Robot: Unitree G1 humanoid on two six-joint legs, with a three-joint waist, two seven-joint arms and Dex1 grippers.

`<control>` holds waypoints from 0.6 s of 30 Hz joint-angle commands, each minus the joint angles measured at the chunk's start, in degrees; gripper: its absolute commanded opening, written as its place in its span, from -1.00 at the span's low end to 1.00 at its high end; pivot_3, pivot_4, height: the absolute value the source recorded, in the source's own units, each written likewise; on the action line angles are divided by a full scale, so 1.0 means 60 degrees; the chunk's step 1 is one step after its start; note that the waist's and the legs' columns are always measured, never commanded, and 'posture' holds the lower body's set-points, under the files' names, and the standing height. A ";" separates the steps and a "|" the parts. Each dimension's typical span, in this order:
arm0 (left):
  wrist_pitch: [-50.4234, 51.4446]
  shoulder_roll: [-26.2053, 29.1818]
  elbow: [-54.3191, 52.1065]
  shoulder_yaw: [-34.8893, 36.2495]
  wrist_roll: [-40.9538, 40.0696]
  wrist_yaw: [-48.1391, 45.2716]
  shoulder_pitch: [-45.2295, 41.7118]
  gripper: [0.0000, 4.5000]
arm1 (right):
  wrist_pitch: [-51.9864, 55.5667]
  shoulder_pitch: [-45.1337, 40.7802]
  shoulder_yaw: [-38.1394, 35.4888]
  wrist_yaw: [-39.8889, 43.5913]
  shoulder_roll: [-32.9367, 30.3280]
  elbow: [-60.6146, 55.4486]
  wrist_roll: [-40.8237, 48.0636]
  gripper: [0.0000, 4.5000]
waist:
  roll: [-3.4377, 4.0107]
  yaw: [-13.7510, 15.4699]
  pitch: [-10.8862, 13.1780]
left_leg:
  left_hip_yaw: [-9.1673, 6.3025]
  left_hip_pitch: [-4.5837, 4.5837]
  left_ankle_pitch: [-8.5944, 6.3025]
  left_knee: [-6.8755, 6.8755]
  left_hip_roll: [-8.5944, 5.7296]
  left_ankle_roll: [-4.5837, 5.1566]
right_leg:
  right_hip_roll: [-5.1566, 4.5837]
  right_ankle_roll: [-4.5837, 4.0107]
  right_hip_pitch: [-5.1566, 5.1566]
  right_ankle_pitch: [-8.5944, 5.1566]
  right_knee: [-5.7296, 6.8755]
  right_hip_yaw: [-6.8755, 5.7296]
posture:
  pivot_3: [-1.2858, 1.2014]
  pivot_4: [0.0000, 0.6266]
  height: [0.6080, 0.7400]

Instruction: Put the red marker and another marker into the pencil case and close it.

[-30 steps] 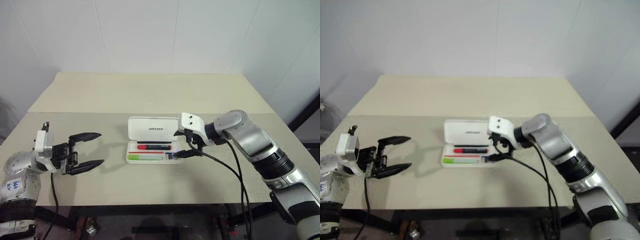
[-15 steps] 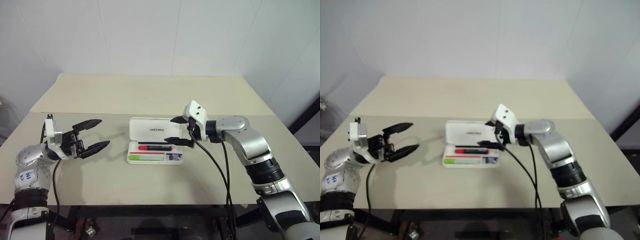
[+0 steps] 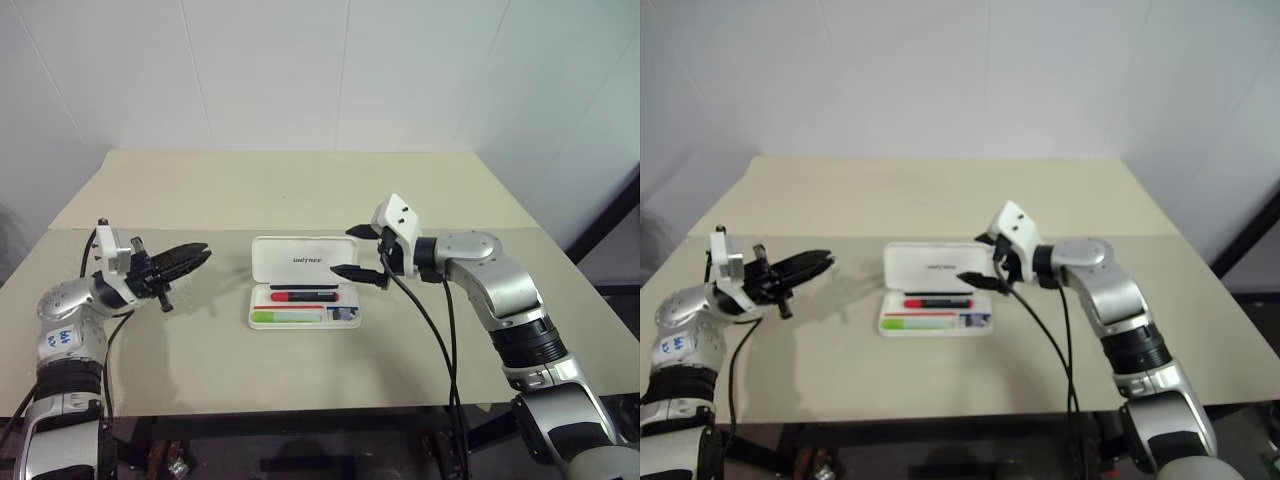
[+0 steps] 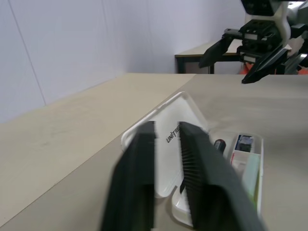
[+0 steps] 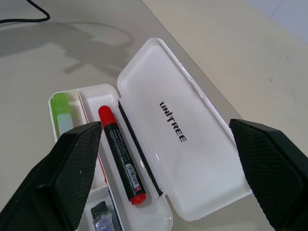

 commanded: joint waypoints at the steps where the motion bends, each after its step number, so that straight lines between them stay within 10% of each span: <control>1: -0.0802 0.0336 0.1123 -0.0006 0.0759 0.0539 -0.0822 -0.99 | -0.0382 -0.0117 -0.0624 -0.0135 0.0061 0.0162 0.0275 1.00 | -0.0002 0.0005 -0.0001 | 0.0000 0.0000 0.0000 0.0000 0.0000 0.0000 | 0.0001 0.0001 0.0001 0.0001 -0.0002 0.0000 | 0.03 -1.00 1.00; 18: -0.1669 0.0456 0.5383 -0.0500 0.2695 0.1064 -0.3892 -0.99 | -0.0889 0.0643 -0.1137 0.0711 -0.0248 0.0849 0.0791 1.00 | -0.0007 -0.0031 -0.0006 | -0.0002 0.0000 -0.0003 -0.0001 -0.0002 0.0005 | 0.0003 0.0020 0.0020 0.0011 -0.0035 -0.0003 | 0.03 -1.00 1.00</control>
